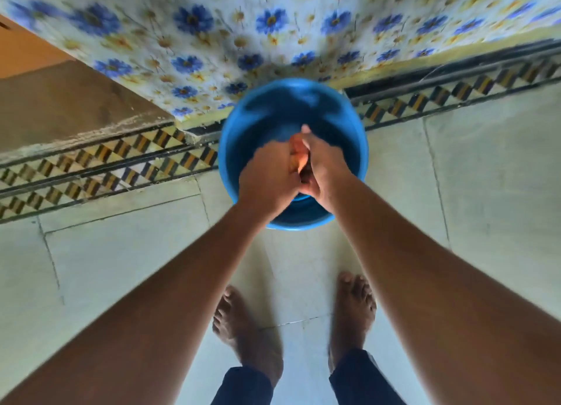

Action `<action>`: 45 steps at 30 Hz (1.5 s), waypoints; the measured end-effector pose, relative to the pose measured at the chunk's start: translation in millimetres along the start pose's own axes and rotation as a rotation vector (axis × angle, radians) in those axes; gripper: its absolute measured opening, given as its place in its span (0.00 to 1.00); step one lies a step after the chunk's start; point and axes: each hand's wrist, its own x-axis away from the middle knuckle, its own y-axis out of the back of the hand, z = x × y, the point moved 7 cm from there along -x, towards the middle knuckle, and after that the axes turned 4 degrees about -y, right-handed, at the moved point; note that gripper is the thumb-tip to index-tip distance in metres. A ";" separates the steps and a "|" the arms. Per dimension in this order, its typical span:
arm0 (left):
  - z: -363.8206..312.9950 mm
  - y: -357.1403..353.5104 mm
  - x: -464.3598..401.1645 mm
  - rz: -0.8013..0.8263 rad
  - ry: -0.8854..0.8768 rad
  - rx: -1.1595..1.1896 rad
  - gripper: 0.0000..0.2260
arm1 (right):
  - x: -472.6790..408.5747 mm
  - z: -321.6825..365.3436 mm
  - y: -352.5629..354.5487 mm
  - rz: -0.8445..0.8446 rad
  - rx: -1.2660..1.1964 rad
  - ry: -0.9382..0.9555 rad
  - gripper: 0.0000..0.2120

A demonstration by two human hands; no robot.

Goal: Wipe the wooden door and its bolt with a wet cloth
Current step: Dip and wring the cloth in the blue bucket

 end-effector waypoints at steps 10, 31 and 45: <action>-109.9 199.0 237.6 -0.351 -0.154 0.117 0.21 | 301.9 28.3 -7.3 0.250 -0.113 -0.008 0.08; -117.1 535.0 537.2 -0.641 -0.267 0.461 0.13 | 747.9 47.2 -150.1 0.290 0.055 0.403 0.17; -14.8 730.7 531.0 -0.679 -0.265 0.670 0.15 | 826.8 73.6 -329.0 0.279 -0.204 0.577 0.16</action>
